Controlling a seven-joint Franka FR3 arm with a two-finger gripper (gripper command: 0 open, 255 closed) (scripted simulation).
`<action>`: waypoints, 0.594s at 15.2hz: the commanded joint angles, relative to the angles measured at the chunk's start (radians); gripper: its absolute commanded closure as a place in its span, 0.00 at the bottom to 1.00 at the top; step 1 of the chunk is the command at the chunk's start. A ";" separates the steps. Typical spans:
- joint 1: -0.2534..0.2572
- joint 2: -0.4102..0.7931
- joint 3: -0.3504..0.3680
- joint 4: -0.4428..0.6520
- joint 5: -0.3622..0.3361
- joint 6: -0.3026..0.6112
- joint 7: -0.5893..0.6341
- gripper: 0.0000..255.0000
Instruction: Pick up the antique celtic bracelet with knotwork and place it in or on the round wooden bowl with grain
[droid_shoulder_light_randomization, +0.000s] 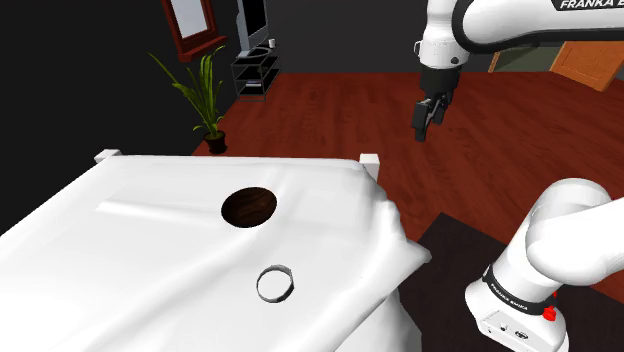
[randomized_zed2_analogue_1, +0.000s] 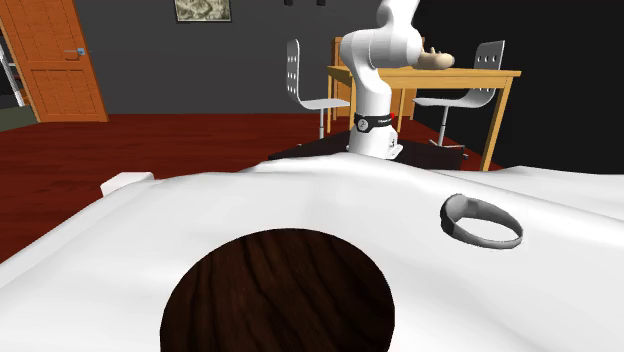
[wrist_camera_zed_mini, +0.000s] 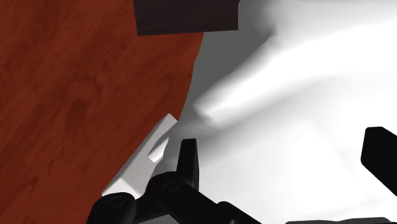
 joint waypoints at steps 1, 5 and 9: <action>0.000 0.000 0.000 0.000 0.000 0.000 0.000 0.00; 0.028 0.032 0.057 -0.063 0.053 0.091 0.080 0.00; 0.058 0.086 0.116 -0.107 0.103 0.190 0.157 0.00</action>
